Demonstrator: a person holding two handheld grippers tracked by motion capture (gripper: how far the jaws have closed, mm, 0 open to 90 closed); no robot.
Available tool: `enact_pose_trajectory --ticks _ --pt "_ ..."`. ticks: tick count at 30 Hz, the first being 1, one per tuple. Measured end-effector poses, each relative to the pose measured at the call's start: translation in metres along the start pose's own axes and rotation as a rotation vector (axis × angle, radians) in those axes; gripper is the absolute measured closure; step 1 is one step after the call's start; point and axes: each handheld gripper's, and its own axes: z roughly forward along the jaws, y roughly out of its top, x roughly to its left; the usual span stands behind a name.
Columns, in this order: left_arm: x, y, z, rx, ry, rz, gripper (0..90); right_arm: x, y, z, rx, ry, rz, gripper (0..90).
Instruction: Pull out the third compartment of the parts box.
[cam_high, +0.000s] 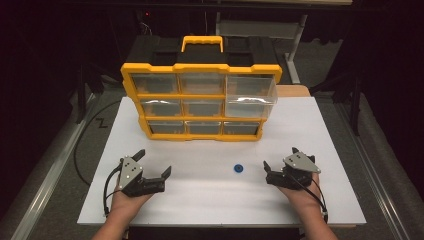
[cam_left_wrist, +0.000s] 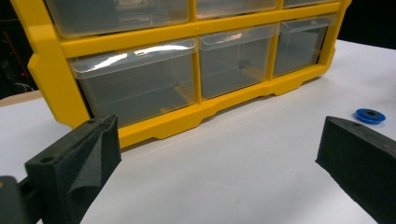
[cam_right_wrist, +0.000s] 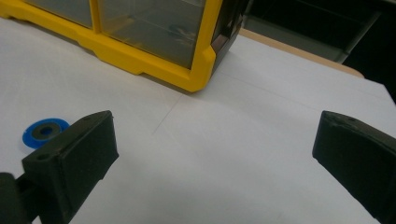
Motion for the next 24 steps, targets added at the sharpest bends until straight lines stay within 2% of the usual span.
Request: enact_pose_trajectory --ticks 6,15,20,24 --pt "0.0026 0.0001 -0.0013 0.001 0.028 -0.015 0.3 -0.0007 0.0011 -0.0035 -0.003 0.03 0.068 1.1" --pt "0.0015 0.001 -0.0011 0.003 0.021 -0.01 0.3 0.0015 -0.0007 -0.0065 0.007 0.032 0.092 1.1" --pt "-0.0009 0.0014 -0.0002 0.004 -0.008 0.014 0.3 0.0021 -0.0023 -0.0021 0.031 0.032 0.085 1.5" --pt "-0.0015 0.002 -0.0024 -0.009 -0.009 0.009 0.3 0.0062 -0.0018 0.002 0.041 0.025 0.044 1.1"
